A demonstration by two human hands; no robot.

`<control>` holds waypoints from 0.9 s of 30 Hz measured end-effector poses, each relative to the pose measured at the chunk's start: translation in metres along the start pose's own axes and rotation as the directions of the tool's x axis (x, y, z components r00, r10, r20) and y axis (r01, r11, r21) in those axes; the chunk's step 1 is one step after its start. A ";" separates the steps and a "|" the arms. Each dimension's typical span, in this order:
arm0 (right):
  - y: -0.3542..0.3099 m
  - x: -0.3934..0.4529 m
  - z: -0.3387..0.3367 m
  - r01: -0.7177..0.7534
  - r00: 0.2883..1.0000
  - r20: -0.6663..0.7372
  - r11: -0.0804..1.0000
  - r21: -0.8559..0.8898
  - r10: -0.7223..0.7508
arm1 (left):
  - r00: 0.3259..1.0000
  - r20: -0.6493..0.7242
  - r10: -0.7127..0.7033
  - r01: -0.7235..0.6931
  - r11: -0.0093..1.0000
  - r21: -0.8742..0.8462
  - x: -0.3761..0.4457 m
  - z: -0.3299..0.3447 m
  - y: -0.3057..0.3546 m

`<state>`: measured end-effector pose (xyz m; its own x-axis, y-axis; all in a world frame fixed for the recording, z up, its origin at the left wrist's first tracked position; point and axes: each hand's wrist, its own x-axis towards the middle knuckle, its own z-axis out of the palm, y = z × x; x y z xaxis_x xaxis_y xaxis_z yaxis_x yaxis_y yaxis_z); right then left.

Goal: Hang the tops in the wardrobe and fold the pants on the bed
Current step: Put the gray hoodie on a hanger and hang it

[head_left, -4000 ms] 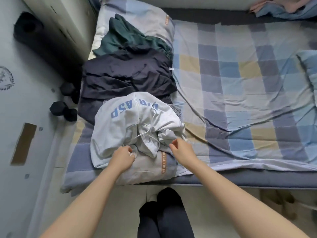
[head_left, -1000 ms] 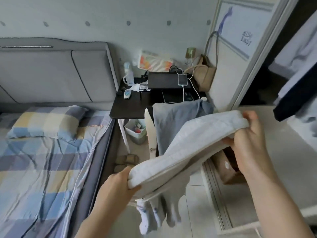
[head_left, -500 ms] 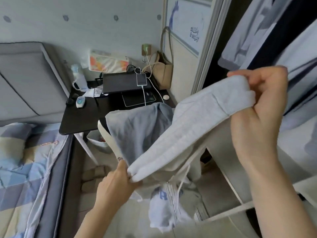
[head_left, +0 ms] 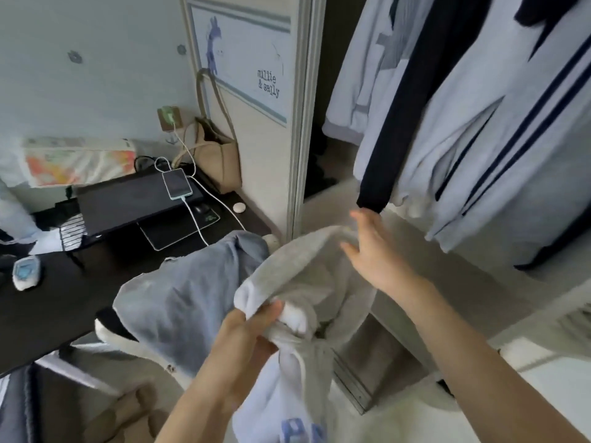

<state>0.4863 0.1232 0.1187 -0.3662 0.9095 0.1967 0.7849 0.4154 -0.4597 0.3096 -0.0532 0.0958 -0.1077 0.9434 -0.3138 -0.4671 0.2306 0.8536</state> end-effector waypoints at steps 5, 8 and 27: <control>-0.001 -0.058 0.045 -0.124 0.786 0.617 0.987 0.103 0.034 | 0.995 0.091 -0.034 0.032 0.999 0.027 0.013 0.016 0.025; -0.017 -0.080 0.069 -0.179 0.683 0.730 0.970 0.166 0.001 | 0.995 0.058 -0.083 0.080 0.996 0.048 0.019 0.020 0.031; -0.035 -0.104 0.034 -0.162 0.920 -0.323 0.966 0.201 0.222 | 0.883 0.279 0.377 -0.225 -0.182 0.957 0.048 -0.020 0.028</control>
<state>0.4799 0.0139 0.0845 -0.0013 0.9334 0.3588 0.7171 0.2510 -0.6502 0.2736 -0.0059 0.0964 -0.0263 0.9866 0.1607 0.9492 -0.0258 0.3135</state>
